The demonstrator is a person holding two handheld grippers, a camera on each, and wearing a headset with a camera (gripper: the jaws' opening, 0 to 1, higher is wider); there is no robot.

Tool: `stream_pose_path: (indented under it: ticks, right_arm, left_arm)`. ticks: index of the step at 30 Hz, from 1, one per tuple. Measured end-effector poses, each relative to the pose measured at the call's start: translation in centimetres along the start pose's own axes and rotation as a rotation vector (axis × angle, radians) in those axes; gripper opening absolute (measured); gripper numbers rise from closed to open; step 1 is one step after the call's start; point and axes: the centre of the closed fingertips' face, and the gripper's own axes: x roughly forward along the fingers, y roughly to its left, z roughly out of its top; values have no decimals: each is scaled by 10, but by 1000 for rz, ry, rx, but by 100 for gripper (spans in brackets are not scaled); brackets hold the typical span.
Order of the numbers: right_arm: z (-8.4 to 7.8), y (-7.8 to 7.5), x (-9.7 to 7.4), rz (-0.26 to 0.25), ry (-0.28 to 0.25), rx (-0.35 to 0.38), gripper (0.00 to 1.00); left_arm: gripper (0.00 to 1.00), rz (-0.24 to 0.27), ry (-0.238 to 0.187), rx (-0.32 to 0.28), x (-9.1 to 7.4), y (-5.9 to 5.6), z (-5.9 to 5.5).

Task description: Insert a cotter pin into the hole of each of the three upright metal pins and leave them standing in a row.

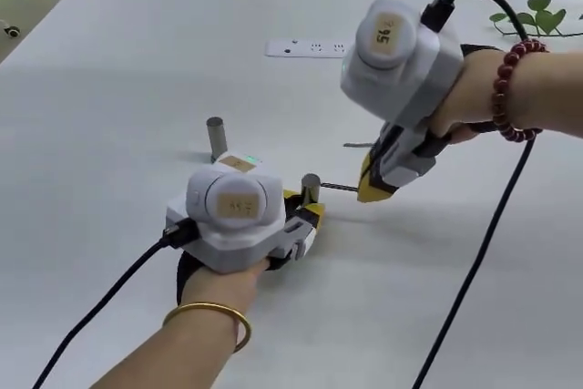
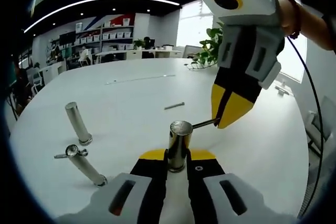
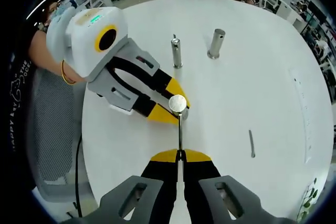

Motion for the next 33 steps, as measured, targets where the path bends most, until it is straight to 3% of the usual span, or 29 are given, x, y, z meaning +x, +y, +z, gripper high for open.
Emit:
stream_pose_path:
  ticks: [2,19,33]
  right_arm:
    - [1,1,-1,1,-1,-3,0]
    - [13,0,0,-11,11,-64,0]
    - [21,1,2,-16,-5,-63,0]
  left_arm:
    - [11,6,-2,-18,0,1,0]
    - [10,14,4,40,2,1,0]
    - [10,22,1,41,1,1,0]
